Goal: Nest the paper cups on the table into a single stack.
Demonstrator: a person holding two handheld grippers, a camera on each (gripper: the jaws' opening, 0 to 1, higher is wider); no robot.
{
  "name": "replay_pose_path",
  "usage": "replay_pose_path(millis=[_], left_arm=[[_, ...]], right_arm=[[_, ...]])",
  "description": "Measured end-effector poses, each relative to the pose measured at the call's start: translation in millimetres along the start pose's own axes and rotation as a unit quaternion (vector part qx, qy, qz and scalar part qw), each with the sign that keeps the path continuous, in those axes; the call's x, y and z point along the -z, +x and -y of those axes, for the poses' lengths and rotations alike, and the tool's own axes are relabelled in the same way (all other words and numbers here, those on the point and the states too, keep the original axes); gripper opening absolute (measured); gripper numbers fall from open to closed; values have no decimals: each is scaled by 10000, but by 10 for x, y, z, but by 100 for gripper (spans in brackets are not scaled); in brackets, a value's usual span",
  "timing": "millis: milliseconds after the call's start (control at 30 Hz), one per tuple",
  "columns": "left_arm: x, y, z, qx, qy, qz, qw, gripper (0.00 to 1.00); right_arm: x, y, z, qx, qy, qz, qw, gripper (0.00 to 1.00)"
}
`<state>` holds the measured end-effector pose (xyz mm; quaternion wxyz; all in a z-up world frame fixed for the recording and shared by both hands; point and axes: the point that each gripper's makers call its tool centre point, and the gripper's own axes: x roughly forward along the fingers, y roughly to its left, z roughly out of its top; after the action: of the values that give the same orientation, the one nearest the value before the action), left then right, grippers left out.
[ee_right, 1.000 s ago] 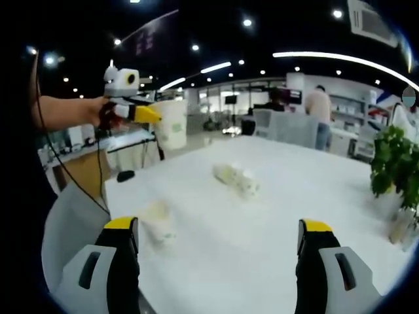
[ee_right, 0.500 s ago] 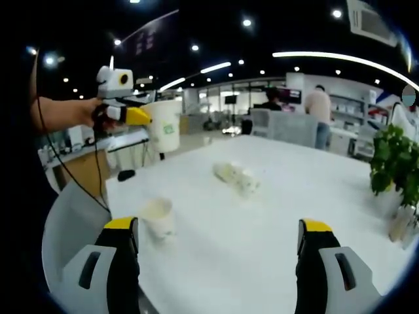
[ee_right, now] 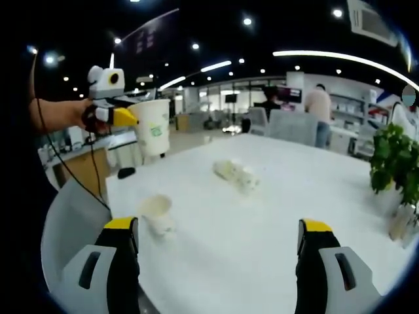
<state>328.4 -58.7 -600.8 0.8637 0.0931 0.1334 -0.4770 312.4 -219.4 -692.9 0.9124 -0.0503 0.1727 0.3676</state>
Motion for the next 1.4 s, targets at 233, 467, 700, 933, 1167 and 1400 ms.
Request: replay_pose_path(millis=[233,467,700,933,1167,1400], left_arm=[[-42,-26,69,-10,119,-23,9999,38],[-17,-18,151,31,82,-10,10000,38],[-16,-11,176,37,64,-4,10000,38],[43,8,182,25,56,9,10000,38],[225,38,172,-27,113,-98,9999,37],[360,71,171,-72,91,-87,9999,37]], right_arm=[[-11,1,17,30,46,39,10000,100],[16,16,-18,30,88,26,10000,100],[18,14,-11,40,107,32,9999,100],[54,-1,-5,52,113,2,9999,100],[31,-8,-3,64,115,21,9999,100],[32,-17,0,81,118,22,9999,100]])
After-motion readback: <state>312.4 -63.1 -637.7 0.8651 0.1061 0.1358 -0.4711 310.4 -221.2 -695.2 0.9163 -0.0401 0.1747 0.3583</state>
